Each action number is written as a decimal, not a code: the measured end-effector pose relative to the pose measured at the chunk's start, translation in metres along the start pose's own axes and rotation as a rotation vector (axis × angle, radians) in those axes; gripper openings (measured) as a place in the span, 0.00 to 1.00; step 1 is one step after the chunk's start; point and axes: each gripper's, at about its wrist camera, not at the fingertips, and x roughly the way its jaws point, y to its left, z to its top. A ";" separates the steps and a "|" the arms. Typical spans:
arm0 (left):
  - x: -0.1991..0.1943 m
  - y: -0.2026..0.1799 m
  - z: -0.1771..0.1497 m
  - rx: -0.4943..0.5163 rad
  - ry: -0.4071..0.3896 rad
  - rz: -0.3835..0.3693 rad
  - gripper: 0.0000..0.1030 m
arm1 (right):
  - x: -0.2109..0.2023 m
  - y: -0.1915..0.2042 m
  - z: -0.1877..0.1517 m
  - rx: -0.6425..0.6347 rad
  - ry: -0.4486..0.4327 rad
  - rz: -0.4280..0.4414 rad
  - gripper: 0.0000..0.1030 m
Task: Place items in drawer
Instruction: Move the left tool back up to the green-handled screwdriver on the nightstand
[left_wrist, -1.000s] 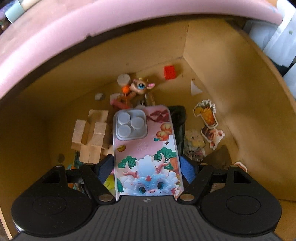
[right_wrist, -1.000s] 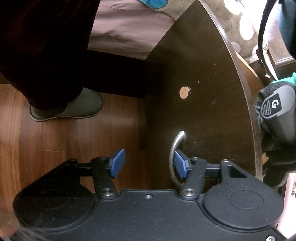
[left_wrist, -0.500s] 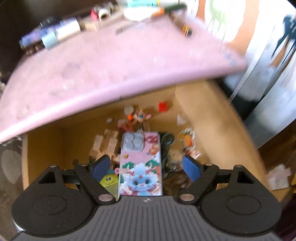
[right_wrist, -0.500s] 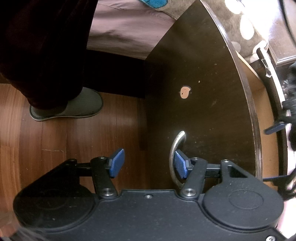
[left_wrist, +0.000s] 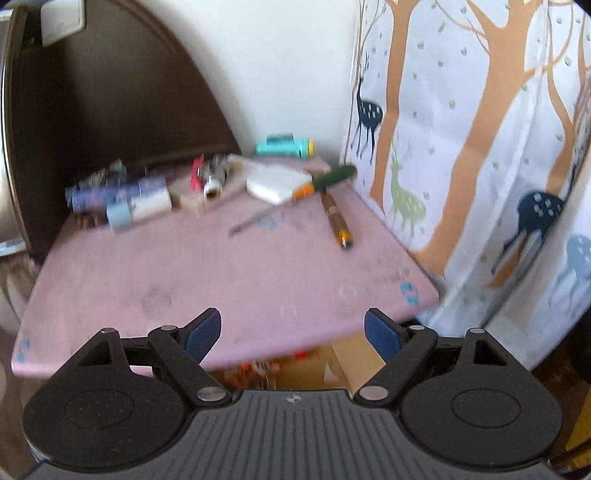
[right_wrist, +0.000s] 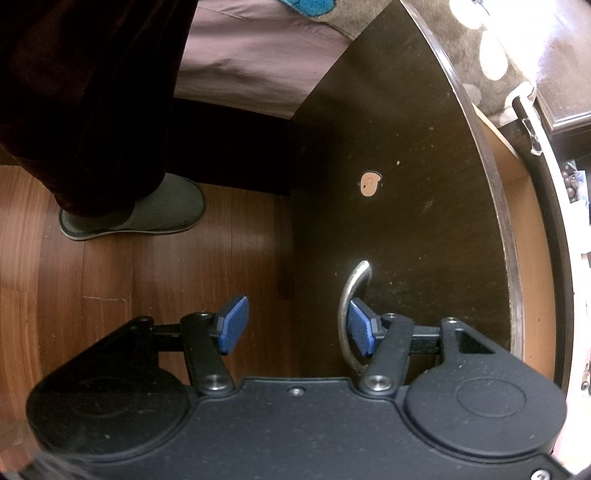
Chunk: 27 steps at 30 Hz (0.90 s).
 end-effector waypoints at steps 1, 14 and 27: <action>0.004 0.000 0.006 -0.003 -0.011 0.003 0.79 | 0.000 0.000 0.000 0.001 0.001 0.001 0.58; 0.116 -0.033 0.070 0.341 -0.058 0.072 0.38 | 0.000 0.002 0.000 -0.010 -0.007 -0.002 0.59; 0.188 -0.055 0.071 0.711 -0.041 0.112 0.32 | -0.001 0.003 -0.001 -0.022 -0.019 -0.004 0.60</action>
